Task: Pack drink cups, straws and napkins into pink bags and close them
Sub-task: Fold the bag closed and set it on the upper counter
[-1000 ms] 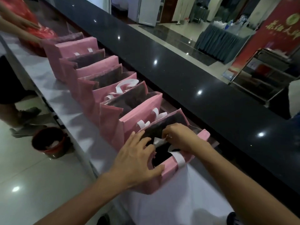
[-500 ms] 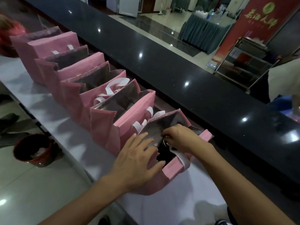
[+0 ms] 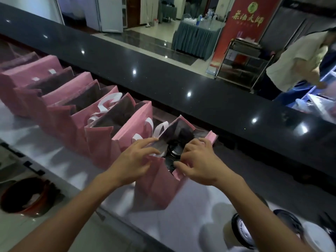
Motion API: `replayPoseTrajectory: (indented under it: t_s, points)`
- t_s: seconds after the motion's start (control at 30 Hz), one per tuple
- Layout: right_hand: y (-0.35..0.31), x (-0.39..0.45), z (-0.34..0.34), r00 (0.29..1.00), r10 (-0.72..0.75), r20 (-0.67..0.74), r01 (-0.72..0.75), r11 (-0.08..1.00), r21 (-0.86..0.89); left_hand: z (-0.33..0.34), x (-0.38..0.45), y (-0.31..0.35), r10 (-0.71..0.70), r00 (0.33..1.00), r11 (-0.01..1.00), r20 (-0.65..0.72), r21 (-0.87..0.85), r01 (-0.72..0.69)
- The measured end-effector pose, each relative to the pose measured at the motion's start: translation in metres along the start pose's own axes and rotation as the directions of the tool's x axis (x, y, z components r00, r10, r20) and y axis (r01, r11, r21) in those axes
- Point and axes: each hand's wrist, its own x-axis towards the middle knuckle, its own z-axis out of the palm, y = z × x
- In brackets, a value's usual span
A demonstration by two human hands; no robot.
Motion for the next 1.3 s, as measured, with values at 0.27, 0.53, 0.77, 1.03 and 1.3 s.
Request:
replayPoseTrajectory:
  t_s: [0.27,0.53,0.77,1.03,1.3]
  points:
    - [0.023,-0.052,0.014,0.902,0.075,-0.424,-0.070,0.997,0.028,0.023,-0.014,0.040,-0.089,0.982,0.995,-0.164,0.019,0.093]
    - [0.034,-0.107,0.039,0.858,0.424,-0.288,-0.376,0.903,0.211,0.071,-0.032,0.110,-0.155,0.956,0.987,-0.251,0.012,0.163]
    - [0.023,-0.142,0.060,0.860,0.458,-0.224,-0.385,0.872,0.303,0.104,-0.021,0.147,-0.110,0.959,0.994,-0.261,-0.041,0.103]
    - [0.026,-0.144,0.088,0.747,0.559,-0.359,-0.372,0.800,0.471,0.086,-0.020,0.146,0.004,0.970,0.997,-0.245,-0.067,-0.021]
    - [0.042,-0.142,0.080,0.738,0.589,-0.329,-0.294,0.720,0.629,0.027,0.035,0.069,-0.222,0.957,0.974,-0.189,-0.090,0.209]
